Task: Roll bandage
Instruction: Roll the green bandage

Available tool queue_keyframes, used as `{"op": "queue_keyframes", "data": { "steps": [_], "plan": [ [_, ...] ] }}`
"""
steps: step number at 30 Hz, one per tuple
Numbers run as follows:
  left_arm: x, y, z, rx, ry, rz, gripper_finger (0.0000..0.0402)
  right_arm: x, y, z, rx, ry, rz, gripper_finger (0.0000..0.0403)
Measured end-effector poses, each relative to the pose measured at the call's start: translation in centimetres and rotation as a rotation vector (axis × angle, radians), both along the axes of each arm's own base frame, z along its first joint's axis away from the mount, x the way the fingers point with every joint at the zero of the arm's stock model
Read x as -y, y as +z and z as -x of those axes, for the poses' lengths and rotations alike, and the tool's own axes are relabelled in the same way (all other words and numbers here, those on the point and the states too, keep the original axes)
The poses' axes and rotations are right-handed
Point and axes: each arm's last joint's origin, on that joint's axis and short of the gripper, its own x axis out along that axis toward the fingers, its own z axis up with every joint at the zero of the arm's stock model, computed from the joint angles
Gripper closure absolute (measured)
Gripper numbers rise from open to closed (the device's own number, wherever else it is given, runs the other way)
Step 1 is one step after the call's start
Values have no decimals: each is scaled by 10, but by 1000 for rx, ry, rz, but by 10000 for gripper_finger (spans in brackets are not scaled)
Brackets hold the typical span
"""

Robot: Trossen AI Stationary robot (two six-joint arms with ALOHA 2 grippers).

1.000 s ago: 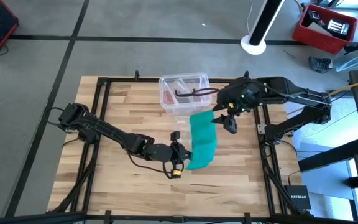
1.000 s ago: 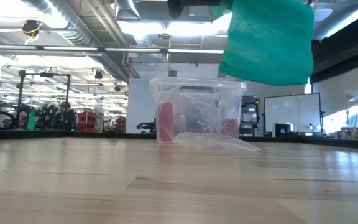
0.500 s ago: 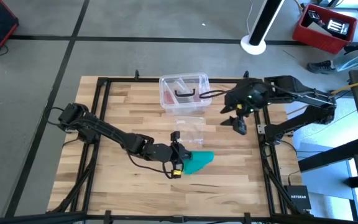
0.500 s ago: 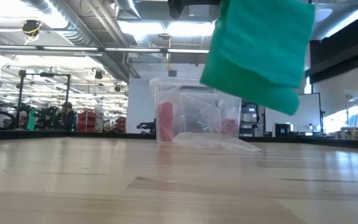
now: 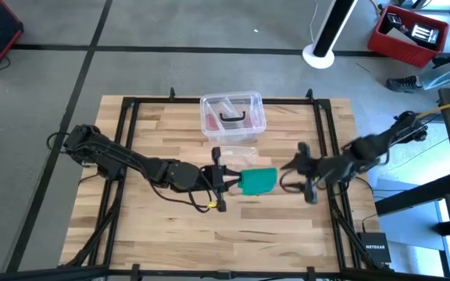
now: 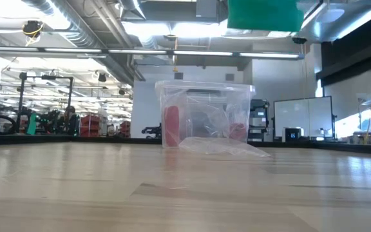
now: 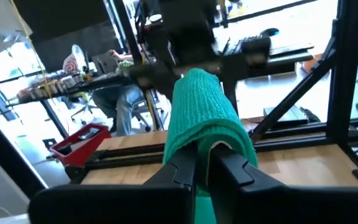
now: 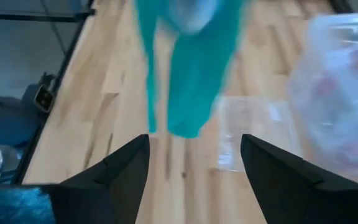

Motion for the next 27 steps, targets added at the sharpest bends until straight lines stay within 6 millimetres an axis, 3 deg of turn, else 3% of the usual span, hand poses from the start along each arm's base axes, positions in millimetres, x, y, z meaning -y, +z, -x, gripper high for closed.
{"op": "queue_keyframes", "data": {
  "steps": [4,8,17,22,27],
  "plan": [
    [-5,0,-2,-5,12,-11,386,-8,-39,-13,-14,10,20,146],
    [-6,0,-2,-5,16,-11,386,-14,-50,-23,46,30,-5,149],
    [-5,-2,-2,-21,13,-18,386,-14,-25,-21,120,62,-70,210],
    [-5,-2,-2,-21,12,-24,386,-18,-26,-30,148,65,-63,243],
    [-5,-2,-2,-23,12,-25,386,-27,-26,-36,188,118,-58,330]
  ]
}}
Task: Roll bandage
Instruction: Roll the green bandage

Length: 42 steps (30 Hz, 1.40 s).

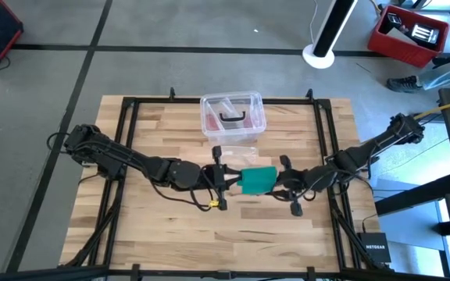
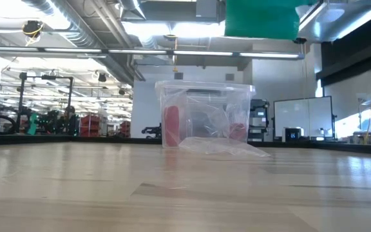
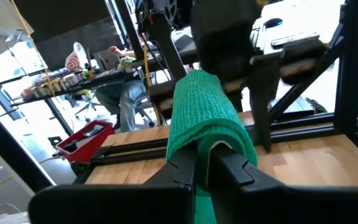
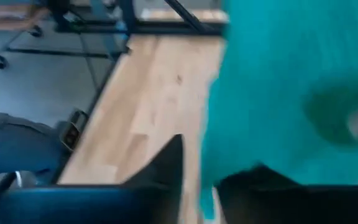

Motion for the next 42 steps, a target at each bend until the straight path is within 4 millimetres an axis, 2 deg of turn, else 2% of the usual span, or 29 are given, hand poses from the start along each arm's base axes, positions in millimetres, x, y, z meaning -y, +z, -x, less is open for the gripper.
{"op": "queue_keyframes", "data": {
  "steps": [2,3,6,9,13,17,20,25,32,35,39,42],
  "plan": [
    [0,0,0,-3,0,-7,386,-5,9,1,45,55,22,379],
    [0,0,0,-4,0,-13,386,-9,18,3,75,82,37,390],
    [0,-1,0,-14,-2,-18,386,-16,57,11,199,94,76,386],
    [1,-5,0,-48,-23,-33,386,-16,100,21,339,57,186,396],
    [9,-18,-6,-87,-119,-33,386,3,141,27,443,-125,335,393],
    [25,-31,-9,-125,-177,-45,386,32,159,24,425,-285,442,398],
    [39,-31,-4,-115,-221,-46,386,54,159,22,366,-365,482,396],
    [57,-15,8,-29,-274,-65,386,82,138,14,214,-409,450,399],
    [58,23,25,69,-245,-109,386,95,101,1,84,-435,314,370],
    [51,32,29,91,-227,-103,386,95,93,2,36,-433,231,333],
    [45,36,29,100,-210,-97,386,93,90,3,-2,-402,200,250],
    [44,35,28,96,-208,-98,386,93,96,11,-45,-366,195,187]
  ]
}}
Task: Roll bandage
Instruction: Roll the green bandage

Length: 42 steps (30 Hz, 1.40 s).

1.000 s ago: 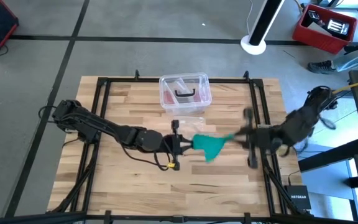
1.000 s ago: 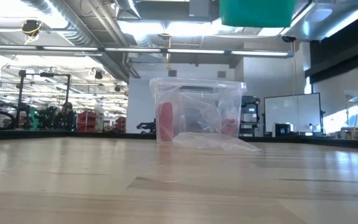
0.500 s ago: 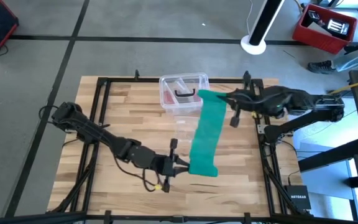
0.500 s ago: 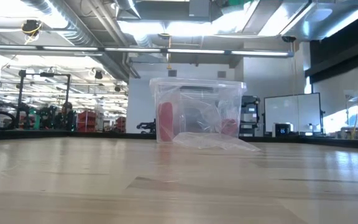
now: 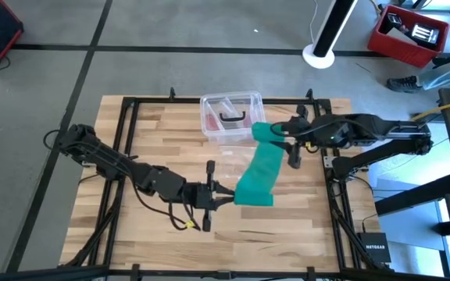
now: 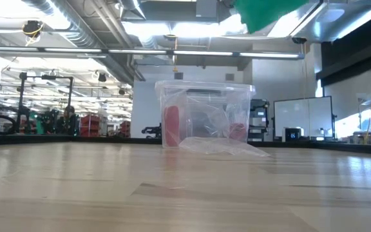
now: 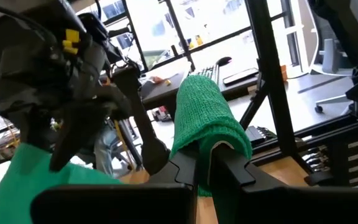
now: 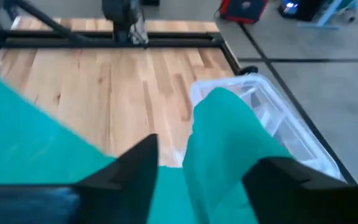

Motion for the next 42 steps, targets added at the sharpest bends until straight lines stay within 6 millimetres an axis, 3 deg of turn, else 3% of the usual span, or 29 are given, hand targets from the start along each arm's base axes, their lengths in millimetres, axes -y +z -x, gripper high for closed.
{"op": "queue_keyframes", "data": {
  "steps": [5,10,16,21,25,30,35,40,42],
  "plan": [
    [-1,0,0,3,2,9,386,3,26,21,-24,-18,-42,115],
    [-2,2,-1,17,4,23,386,0,42,30,19,42,-185,92],
    [-3,0,-2,2,-16,27,386,1,27,17,-12,-43,-182,98],
    [-3,-1,-2,-7,-12,30,386,-11,6,8,-261,170,-430,99],
    [-3,-2,-2,-22,2,19,386,-11,8,14,-331,118,-497,99],
    [-10,2,-1,-4,19,23,386,-8,19,24,-277,99,-469,100],
    [-27,21,6,69,54,48,386,-6,27,33,-140,107,-335,100],
    [-48,34,11,104,131,34,386,-23,7,31,-5,222,-210,100],
    [-57,38,13,120,155,40,386,-30,-10,29,26,231,-151,100]
  ]
}}
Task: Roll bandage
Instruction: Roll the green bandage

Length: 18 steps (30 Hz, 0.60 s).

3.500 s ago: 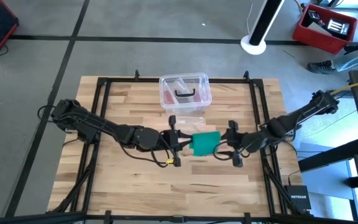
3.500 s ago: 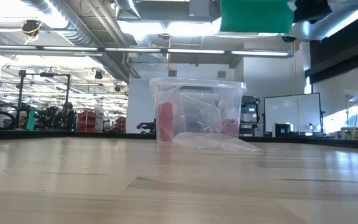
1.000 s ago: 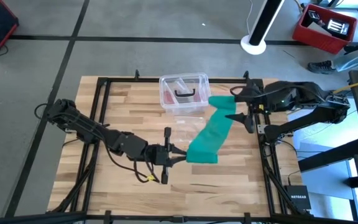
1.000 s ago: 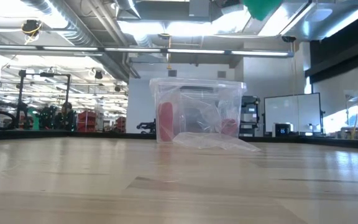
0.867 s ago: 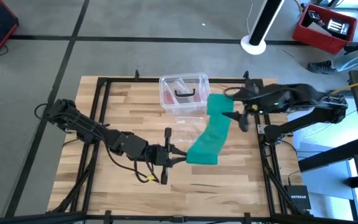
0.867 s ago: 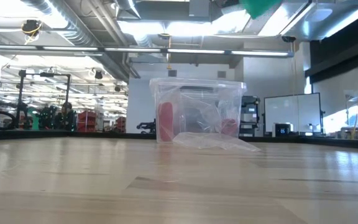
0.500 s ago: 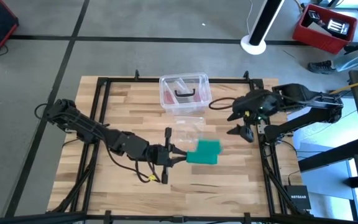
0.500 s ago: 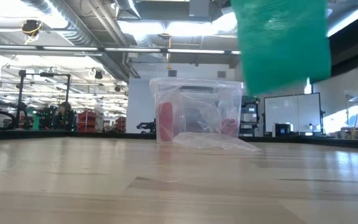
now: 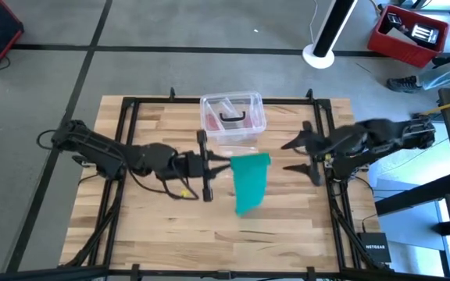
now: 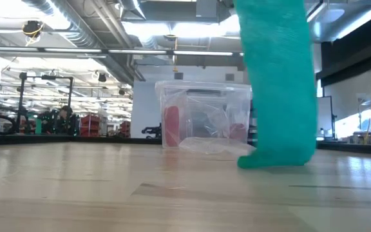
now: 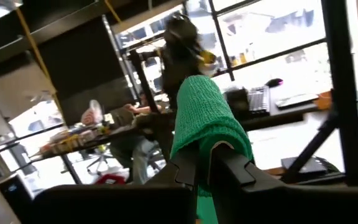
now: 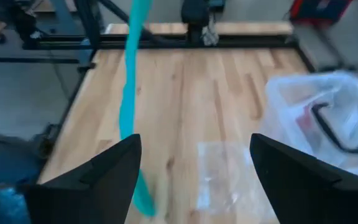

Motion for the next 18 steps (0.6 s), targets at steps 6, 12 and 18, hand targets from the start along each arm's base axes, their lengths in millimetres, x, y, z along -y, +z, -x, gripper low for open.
{"op": "queue_keyframes", "data": {
  "steps": [6,12,18],
  "plan": [
    [-15,0,-2,-11,43,12,386,-15,-59,-22,65,-38,34,100],
    [-17,-2,-3,-24,46,26,386,-22,-89,-44,51,-32,61,100],
    [-16,-2,-3,-25,41,29,386,-24,-108,-51,137,-63,46,133]
  ]
}}
